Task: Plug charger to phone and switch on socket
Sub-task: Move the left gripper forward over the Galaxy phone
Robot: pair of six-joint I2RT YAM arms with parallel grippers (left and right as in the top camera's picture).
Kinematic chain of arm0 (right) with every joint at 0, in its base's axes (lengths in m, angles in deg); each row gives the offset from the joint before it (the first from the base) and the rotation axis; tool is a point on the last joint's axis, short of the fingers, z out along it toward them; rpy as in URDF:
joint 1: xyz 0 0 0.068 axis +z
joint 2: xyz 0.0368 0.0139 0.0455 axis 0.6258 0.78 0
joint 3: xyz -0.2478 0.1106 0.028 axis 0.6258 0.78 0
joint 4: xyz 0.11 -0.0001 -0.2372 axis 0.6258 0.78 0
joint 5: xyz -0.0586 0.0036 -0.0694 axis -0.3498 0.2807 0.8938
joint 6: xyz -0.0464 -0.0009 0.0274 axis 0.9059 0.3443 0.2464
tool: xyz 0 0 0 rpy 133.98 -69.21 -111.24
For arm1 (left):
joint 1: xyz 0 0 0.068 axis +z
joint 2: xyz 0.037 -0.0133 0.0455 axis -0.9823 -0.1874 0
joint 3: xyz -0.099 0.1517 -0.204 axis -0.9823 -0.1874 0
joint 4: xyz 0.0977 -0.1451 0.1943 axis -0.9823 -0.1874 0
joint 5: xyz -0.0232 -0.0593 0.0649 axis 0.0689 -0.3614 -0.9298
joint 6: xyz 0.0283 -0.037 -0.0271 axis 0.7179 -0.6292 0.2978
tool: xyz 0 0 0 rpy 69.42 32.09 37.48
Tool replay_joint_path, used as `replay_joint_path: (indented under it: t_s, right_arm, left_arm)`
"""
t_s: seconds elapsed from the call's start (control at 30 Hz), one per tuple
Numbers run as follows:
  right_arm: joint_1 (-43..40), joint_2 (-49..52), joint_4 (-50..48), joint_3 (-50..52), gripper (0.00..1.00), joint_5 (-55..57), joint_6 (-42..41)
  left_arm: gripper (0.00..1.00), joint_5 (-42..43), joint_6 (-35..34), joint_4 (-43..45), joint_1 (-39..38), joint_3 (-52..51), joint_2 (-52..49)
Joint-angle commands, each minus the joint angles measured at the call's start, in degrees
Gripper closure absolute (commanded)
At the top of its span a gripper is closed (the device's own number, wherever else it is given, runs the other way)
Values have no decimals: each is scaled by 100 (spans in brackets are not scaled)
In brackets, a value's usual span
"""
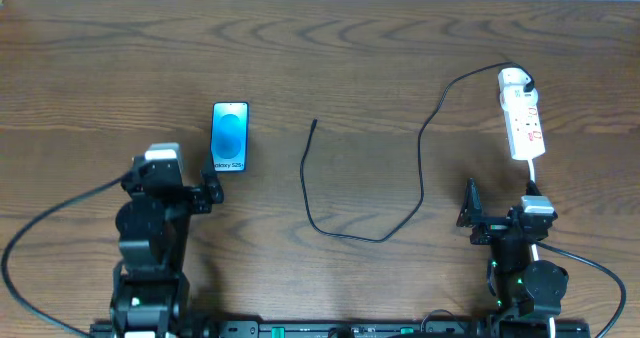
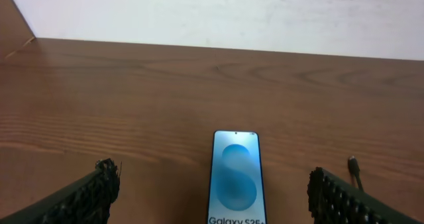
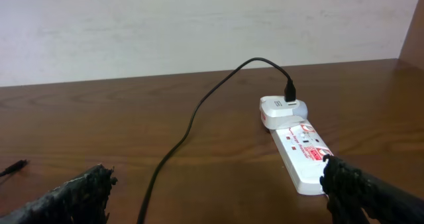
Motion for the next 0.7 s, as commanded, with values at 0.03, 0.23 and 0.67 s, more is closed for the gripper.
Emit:
replay_joint_path:
  t_s: [0.03, 0.23, 0.67]
  right_arm:
    - [28, -39, 26, 7, 1, 39, 7]
    - [28, -39, 26, 7, 1, 37, 4]
    - [28, -39, 26, 7, 1, 39, 7]
  left_arm:
    - [8, 168, 39, 26, 26, 459, -415]
    - [8, 402, 35, 26, 24, 638, -732]
    - [8, 549, 33, -579, 31, 1290, -1248]
